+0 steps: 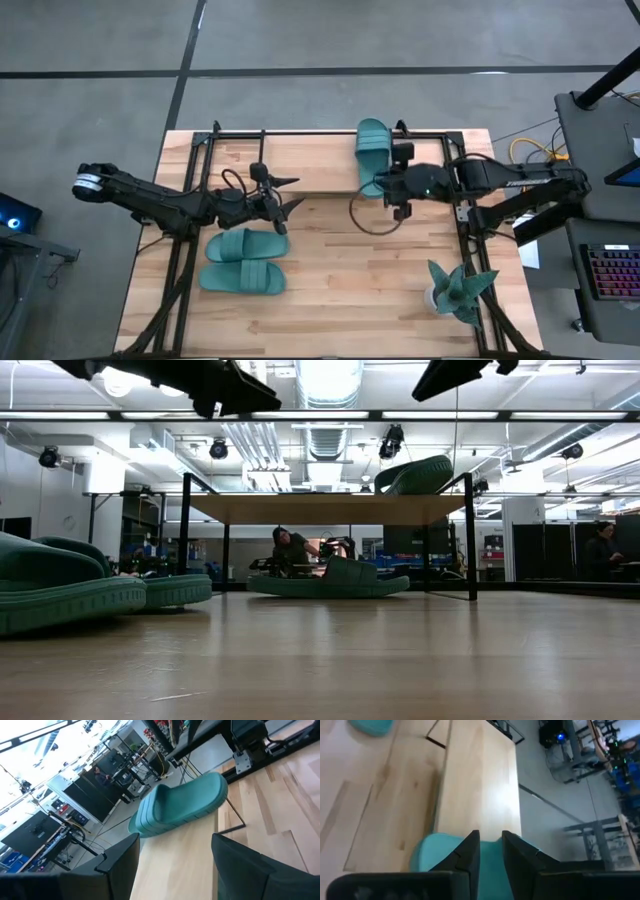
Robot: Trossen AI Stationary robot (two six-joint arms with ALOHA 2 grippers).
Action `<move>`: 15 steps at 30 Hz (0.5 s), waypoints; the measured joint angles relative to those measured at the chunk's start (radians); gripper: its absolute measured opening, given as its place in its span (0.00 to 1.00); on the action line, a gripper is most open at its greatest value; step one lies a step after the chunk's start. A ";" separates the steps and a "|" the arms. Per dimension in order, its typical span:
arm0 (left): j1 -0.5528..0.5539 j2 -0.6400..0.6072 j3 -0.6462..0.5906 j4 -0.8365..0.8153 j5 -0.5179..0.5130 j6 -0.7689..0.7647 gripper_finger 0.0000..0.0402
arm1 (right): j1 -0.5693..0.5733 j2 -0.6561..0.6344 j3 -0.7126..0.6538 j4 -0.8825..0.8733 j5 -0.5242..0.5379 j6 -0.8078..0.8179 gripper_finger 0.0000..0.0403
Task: Pick and place slides into the shelf
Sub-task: Put the green slides on the shelf
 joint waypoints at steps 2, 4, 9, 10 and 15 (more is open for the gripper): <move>0.000 -0.003 -0.010 0.005 0.000 0.000 0.57 | 0.015 0.000 -0.013 0.007 0.020 -0.002 0.17; 0.000 -0.004 -0.015 0.007 -0.001 -0.001 0.57 | 0.018 0.004 -0.028 0.020 0.055 -0.006 0.18; 0.000 -0.004 -0.016 0.008 -0.001 -0.001 0.57 | 0.017 0.034 -0.066 0.034 0.224 -0.049 0.23; 0.000 -0.004 -0.016 0.008 -0.001 -0.001 0.57 | 0.017 0.040 -0.073 0.034 0.239 -0.061 0.25; 0.000 -0.004 -0.019 0.008 -0.012 -0.002 0.57 | 0.017 0.084 -0.080 0.052 0.276 -0.112 0.34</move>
